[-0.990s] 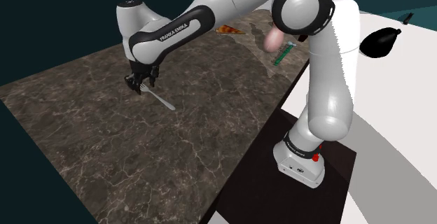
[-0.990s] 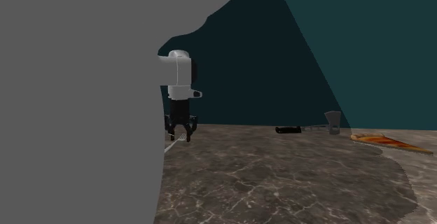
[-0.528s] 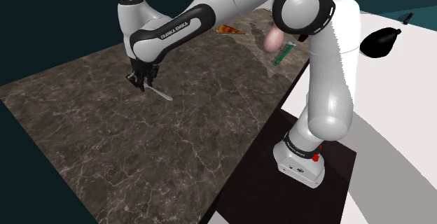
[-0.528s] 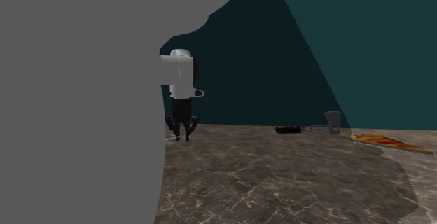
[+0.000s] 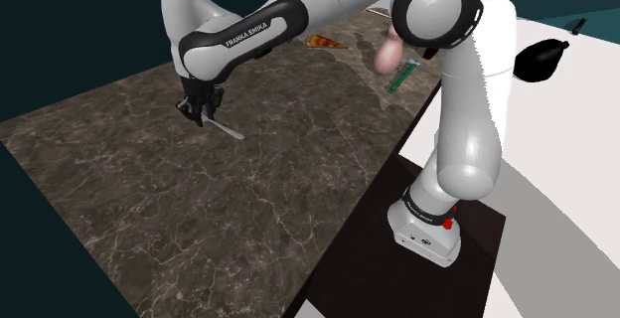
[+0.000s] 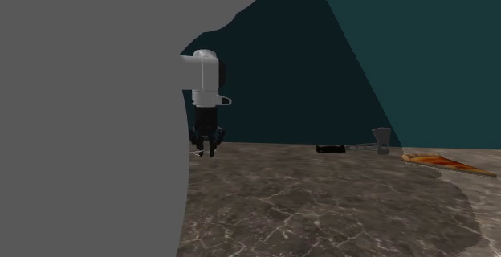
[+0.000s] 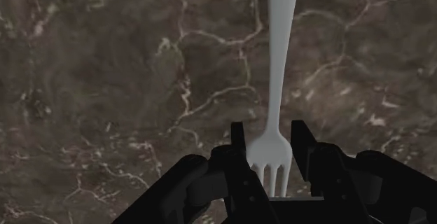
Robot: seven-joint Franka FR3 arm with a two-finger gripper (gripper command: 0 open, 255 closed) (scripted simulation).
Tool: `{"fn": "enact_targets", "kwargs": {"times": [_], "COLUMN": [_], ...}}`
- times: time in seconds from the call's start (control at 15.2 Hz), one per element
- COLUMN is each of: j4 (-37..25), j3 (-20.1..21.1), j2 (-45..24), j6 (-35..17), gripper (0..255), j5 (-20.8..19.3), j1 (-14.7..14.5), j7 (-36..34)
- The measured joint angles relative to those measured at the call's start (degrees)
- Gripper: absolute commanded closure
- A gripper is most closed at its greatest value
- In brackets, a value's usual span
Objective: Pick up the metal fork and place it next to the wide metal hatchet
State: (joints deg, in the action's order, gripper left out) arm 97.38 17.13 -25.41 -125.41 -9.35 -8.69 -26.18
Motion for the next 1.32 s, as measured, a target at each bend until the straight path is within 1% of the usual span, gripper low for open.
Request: {"fn": "enact_targets", "kwargs": {"times": [0.66, 1.32], "j4": [-3.47, -8.98], "j3": [0.61, 0.95], "j2": [3.03, 4.49], "j6": [6.37, 13.25], "gripper": [255, 255], "j5": [1.28, 2.03], "j1": [0.32, 0.28], "j7": [0.88, 1.50]}}
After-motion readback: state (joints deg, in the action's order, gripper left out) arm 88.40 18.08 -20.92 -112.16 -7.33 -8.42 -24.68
